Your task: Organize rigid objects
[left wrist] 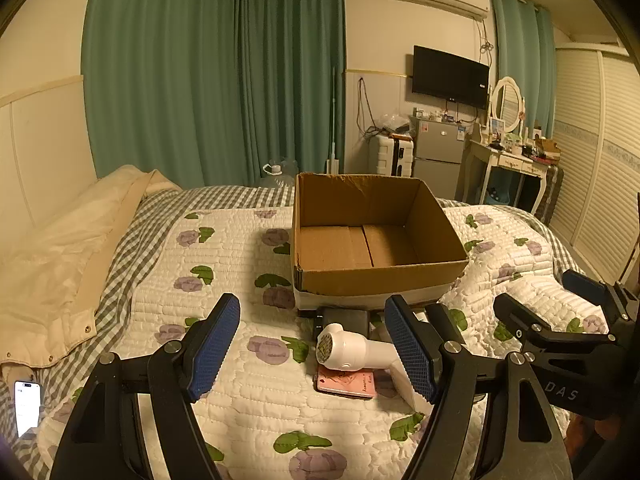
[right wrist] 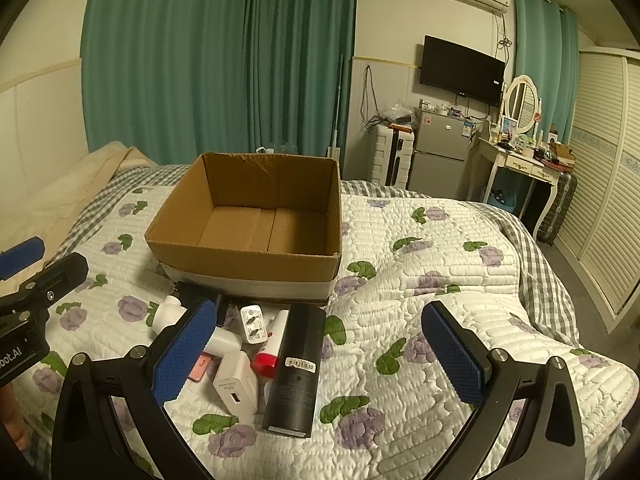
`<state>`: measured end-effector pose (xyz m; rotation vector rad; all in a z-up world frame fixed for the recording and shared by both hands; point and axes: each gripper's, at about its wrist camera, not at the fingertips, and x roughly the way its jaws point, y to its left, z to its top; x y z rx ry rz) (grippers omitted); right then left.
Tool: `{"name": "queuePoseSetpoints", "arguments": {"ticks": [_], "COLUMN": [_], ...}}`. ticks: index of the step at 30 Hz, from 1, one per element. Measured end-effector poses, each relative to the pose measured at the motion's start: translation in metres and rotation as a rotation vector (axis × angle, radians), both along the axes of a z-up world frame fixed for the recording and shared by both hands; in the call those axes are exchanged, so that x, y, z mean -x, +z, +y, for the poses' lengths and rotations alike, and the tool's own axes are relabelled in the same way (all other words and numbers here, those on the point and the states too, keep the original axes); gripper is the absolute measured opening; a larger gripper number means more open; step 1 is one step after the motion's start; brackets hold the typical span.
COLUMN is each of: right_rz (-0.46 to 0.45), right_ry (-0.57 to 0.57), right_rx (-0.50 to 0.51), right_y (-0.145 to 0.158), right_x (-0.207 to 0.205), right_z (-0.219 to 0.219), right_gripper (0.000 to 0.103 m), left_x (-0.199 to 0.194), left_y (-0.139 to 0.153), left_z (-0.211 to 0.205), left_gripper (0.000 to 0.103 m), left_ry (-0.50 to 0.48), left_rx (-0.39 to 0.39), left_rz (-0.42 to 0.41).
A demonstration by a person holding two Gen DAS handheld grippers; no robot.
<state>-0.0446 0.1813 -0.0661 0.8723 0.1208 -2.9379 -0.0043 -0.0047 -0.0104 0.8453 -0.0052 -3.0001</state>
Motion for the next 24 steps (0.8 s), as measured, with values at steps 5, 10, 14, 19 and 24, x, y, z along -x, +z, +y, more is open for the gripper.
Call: {"name": "queuePoseSetpoints", "arguments": {"ticks": [5, 10, 14, 19, 24], "right_rz": [0.005, 0.000, 0.000, -0.002, -0.004], "right_ry": [-0.002, 0.001, 0.001, 0.002, 0.002], "right_rx": [0.004, 0.003, 0.002, 0.001, 0.001], "right_y": [0.0016, 0.0012, 0.0014, 0.0013, 0.0010], "right_x": [-0.0004, -0.0003, 0.0002, 0.0009, 0.0013], "right_z": [0.0001, -0.0005, -0.0005, -0.0009, -0.0009], "right_gripper": [0.103, 0.103, 0.103, 0.103, 0.103], "left_x": [-0.0008, 0.0005, 0.0007, 0.0009, 0.0007], "left_y": [-0.0002, -0.0006, -0.0010, -0.0015, -0.0018], "left_z": [0.0025, 0.0034, 0.0036, 0.0038, 0.0033], "left_gripper": [0.077, 0.078, 0.077, 0.077, 0.077], "left_ry": [-0.003, -0.002, -0.002, -0.001, -0.002], "left_rx": [0.005, 0.006, 0.005, 0.005, 0.006], "left_rz": [-0.001, -0.005, -0.006, -0.006, -0.008]}}
